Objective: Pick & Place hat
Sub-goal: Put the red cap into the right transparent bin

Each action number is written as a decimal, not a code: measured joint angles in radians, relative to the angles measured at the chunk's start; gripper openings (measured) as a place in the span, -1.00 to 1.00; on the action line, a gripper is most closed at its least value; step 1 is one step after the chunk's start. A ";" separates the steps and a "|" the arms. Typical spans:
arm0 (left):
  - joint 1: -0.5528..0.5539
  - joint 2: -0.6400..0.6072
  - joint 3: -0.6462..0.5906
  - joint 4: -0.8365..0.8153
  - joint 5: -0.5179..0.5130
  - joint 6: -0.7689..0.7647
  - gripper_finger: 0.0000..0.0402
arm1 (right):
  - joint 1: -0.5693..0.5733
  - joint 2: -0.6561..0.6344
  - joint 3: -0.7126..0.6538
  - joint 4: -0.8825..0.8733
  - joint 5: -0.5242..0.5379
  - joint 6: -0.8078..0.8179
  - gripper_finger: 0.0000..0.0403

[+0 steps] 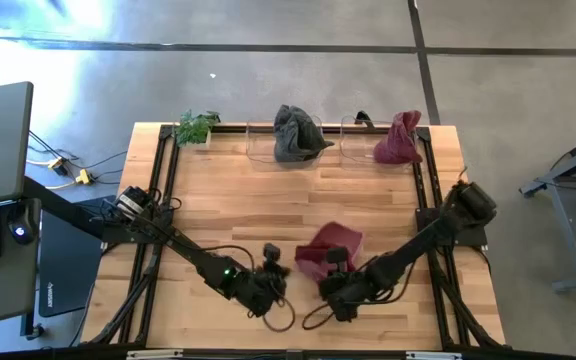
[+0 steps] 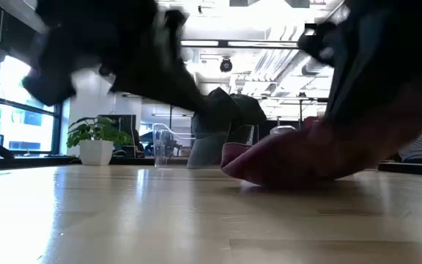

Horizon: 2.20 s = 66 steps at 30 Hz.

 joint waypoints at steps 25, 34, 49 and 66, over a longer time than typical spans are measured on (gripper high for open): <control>0.007 0.123 0.038 0.489 0.121 0.573 0.03 | 0.068 -0.062 0.000 0.008 0.004 -0.019 -0.95; 0.023 0.184 0.041 0.483 0.019 0.426 0.03 | 0.068 -0.062 0.000 0.014 0.009 -0.018 -0.95; 0.039 0.202 0.047 0.480 0.323 0.492 -0.95 | 0.068 -0.062 0.000 0.014 -0.005 -0.028 -0.94; 0.041 0.202 0.204 0.146 0.276 0.473 -0.99 | 0.054 -0.131 0.001 0.021 -0.204 -0.129 -0.17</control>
